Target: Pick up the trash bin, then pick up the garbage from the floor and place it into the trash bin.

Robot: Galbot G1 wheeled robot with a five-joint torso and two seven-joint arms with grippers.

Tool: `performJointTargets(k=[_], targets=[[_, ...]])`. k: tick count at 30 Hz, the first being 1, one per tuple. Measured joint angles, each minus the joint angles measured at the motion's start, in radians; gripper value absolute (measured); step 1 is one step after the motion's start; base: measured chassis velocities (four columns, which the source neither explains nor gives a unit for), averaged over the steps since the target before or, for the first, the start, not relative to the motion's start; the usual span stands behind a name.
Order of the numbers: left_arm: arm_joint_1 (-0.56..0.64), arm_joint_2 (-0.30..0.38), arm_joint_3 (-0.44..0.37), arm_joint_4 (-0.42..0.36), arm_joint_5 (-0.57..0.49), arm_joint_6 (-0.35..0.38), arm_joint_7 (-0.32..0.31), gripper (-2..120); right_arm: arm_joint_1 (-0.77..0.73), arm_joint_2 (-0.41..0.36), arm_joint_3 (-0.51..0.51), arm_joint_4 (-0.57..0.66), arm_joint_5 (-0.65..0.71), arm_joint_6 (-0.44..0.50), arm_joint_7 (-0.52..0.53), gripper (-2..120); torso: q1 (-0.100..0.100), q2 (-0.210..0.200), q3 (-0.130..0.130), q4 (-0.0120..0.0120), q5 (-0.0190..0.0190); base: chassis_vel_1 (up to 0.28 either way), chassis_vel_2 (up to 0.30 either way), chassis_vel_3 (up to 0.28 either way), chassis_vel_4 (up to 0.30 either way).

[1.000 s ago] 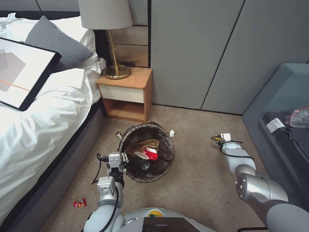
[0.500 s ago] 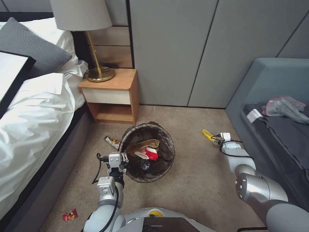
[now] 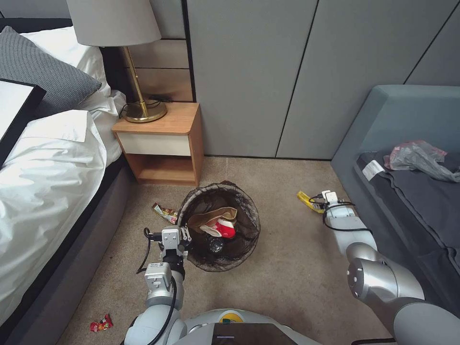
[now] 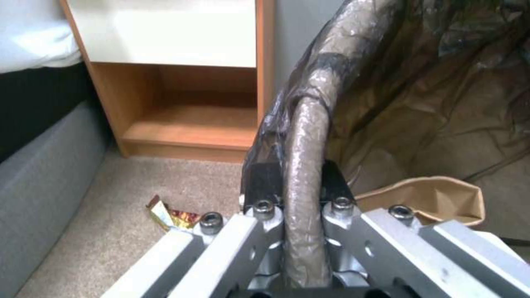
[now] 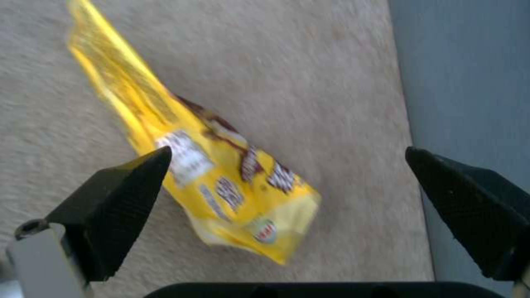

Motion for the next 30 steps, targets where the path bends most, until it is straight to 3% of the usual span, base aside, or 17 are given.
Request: performJointTargets(k=[8,20,30], targets=[[0.000,0.000,0.000,0.000,0.000,0.000,0.000,0,0.027,0.023,-0.069,-0.006,-0.049,-0.008,-0.012,100,0.000,0.000,0.000,0.0007,-0.0001,0.000,0.000,0.000,0.000],[0.000,0.000,0.000,0.000,0.000,0.000,0.000,0,0.039,0.037,-0.069,-0.059,-0.079,-0.062,-0.024,100,0.000,0.000,0.000,0.0002,0.0001,0.000,0.000,0.000,0.000],[0.000,0.000,0.000,0.000,0.000,0.000,0.000,0,0.062,0.053,-0.041,-0.078,0.060,-0.099,-0.067,100,0.000,0.000,0.000,0.0001,0.0001,0.000,0.000,0.000,0.000]])
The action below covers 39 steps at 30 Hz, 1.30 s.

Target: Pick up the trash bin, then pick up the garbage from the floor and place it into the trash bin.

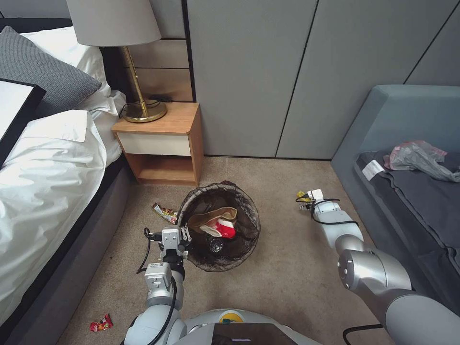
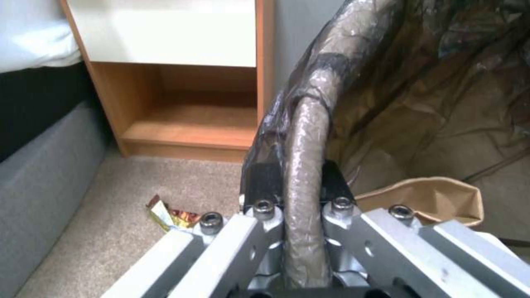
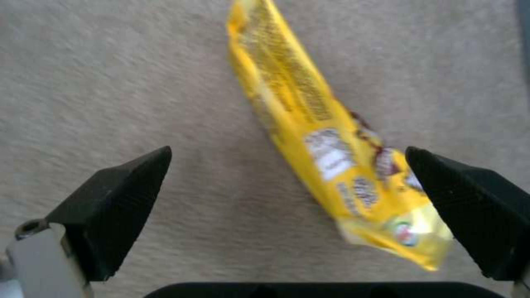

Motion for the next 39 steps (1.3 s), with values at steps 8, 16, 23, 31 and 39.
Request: performJointTargets(k=[8,16,23,31,39], targets=[[0.000,0.000,0.000,0.000,0.000,0.000,0.000,0,0.008,0.017,0.008,-0.014,0.074,-0.009,0.013,100,0.000,0.000,0.000,0.0003,0.0001,0.000,0.000,0.000,0.000],[0.000,0.000,0.000,0.000,0.000,0.000,0.000,0,-0.001,0.006,0.015,-0.015,0.084,-0.015,0.033,100,0.000,0.000,0.000,0.0001,0.0000,0.000,0.000,0.000,0.000],[0.000,0.000,0.000,0.000,0.000,0.000,0.000,0,-0.022,-0.002,0.019,-0.008,0.098,-0.014,0.038,100,0.000,0.000,0.000,0.0000,0.0001,0.000,0.000,0.000,0.000],[0.000,0.000,0.000,0.000,0.000,0.000,0.000,0,-0.027,-0.007,0.019,-0.003,0.101,-0.013,0.042,100,0.000,0.000,0.000,0.0002,0.0000,-0.087,0.089,0.089,-0.091],[0.000,0.000,0.000,0.000,0.000,0.000,0.000,0,-0.039,-0.011,0.018,0.006,0.110,0.010,0.052,100,0.000,0.000,0.000,0.0003,0.0004,-0.093,0.085,0.098,-0.077]])
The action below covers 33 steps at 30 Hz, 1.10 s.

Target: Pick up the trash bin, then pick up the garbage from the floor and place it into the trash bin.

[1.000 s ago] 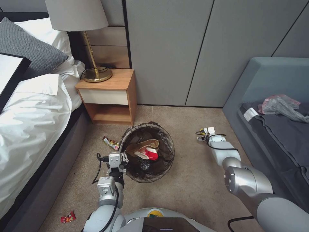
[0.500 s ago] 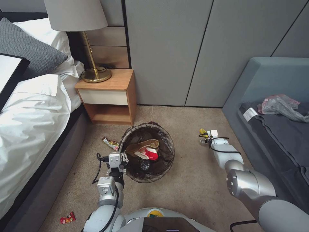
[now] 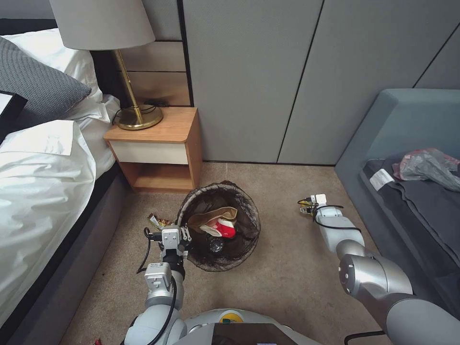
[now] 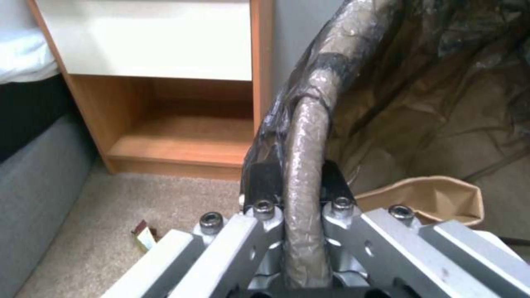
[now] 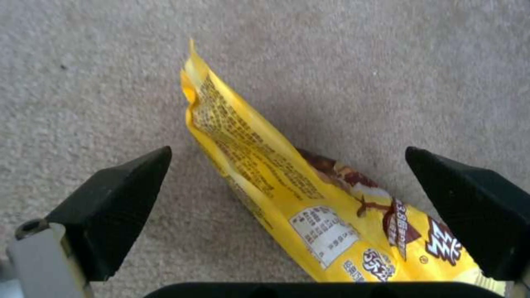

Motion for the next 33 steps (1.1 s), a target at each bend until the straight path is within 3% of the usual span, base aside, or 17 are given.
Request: performJointTargets(k=[28,33], targets=[[0.000,0.000,0.000,0.000,0.000,0.000,0.000,0,0.011,-0.016,-0.007,-0.002,0.005,-0.005,-0.008,100,0.000,0.000,0.000,-0.0004,-0.0006,0.003,-0.002,-0.004,0.003],[0.000,0.000,0.000,0.000,0.000,0.000,0.000,0,0.007,-0.013,-0.006,-0.002,0.010,-0.008,-0.008,91,0.000,0.000,0.000,-0.0003,-0.0004,0.000,0.000,0.000,0.000]])
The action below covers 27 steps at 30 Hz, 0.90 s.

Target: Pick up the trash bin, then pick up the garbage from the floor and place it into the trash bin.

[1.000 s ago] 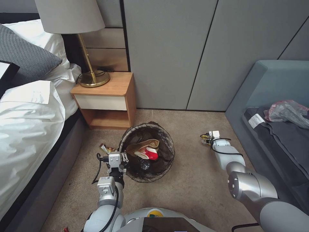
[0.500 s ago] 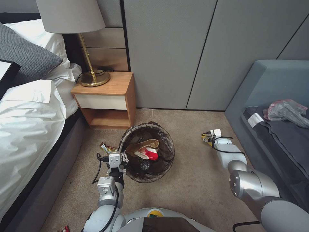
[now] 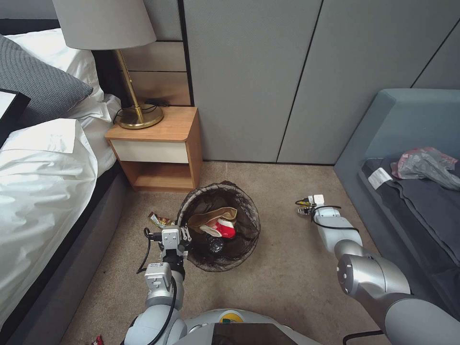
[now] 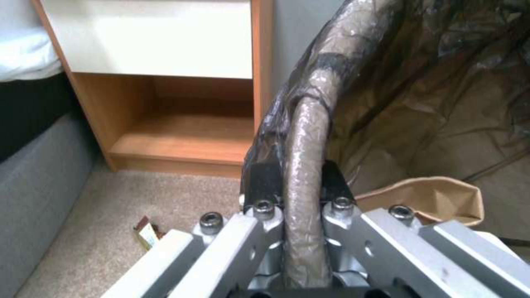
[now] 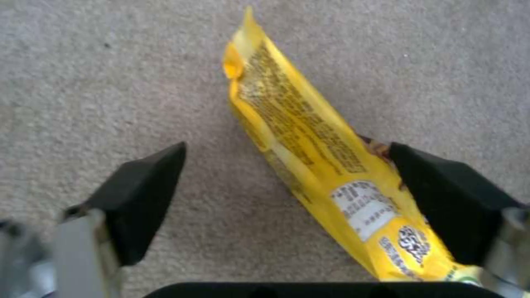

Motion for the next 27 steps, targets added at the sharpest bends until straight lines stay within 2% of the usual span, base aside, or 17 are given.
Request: performJointTargets(k=[3,4,7,8,10,11,17,18,20,22,23,27], targets=[[0.000,0.000,0.000,0.000,0.000,0.000,0.000,0,-0.006,0.015,0.003,0.001,0.001,-0.006,-0.005,74,0.000,0.000,0.000,0.0002,0.0000,0.000,0.000,0.000,0.000],[0.000,0.000,0.000,0.000,0.000,0.000,0.000,0,-0.006,0.015,0.003,0.001,0.001,-0.006,-0.005,74,0.000,0.000,0.000,0.0002,0.0000,0.000,0.000,0.000,0.000],[0.000,0.000,0.000,0.000,0.000,0.000,0.000,0,-0.001,0.029,0.003,-0.007,-0.005,-0.007,-0.006,58,0.000,0.000,0.000,0.0003,0.0001,0.000,0.000,0.000,0.000],[0.000,0.000,0.000,0.000,0.000,0.000,0.000,0,-0.001,0.029,0.003,-0.007,-0.005,-0.007,-0.006,58,0.000,0.000,0.000,0.0003,0.0001,0.000,0.000,0.000,0.000],[0.000,0.000,0.000,0.000,0.000,0.000,0.000,0,0.010,0.033,0.004,-0.014,-0.006,-0.005,-0.006,46,0.000,0.000,0.000,0.0003,0.0000,0.000,0.000,0.000,0.000],[0.000,0.000,0.000,0.000,0.000,0.000,0.000,0,0.010,0.033,0.004,-0.014,-0.006,-0.005,-0.006,46,0.000,0.000,0.000,0.0003,0.0000,0.000,0.000,0.000,0.000],[0.000,0.000,0.000,0.000,0.000,0.000,0.000,0,0.008,0.023,0.006,-0.020,-0.007,0.002,-0.009,22,0.000,0.000,0.000,0.0000,-0.0002,0.000,0.000,0.000,0.000],[0.000,0.000,0.000,0.000,0.000,0.000,0.000,0,0.008,0.023,0.006,-0.020,-0.007,0.002,-0.009,22,0.000,0.000,0.000,0.0000,-0.0002,0.000,0.000,0.000,0.000],[0.000,0.000,0.000,0.000,0.000,0.000,0.000,0,0.004,0.022,0.007,-0.020,-0.007,0.003,-0.011,10,0.000,0.000,0.000,0.0000,-0.0001,0.000,0.000,0.000,0.000],[0.000,0.000,0.000,0.000,0.000,0.000,0.000,0,0.004,0.022,0.007,-0.020,-0.007,0.003,-0.011,7,0.000,0.000,0.000,0.0001,-0.0001,0.000,0.000,0.000,0.000],[0.000,0.000,0.000,0.000,0.000,0.000,0.000,0,0.003,0.022,0.007,-0.019,-0.007,0.004,-0.011,0,0.000,0.000,0.000,0.0003,0.0001,0.000,0.000,0.000,0.000],[0.000,0.000,0.000,0.000,0.000,0.000,0.000,0,0.004,0.024,0.004,-0.019,-0.007,0.005,-0.011,0,0.000,0.000,0.000,0.0002,0.0001,0.000,0.000,0.000,0.000]])
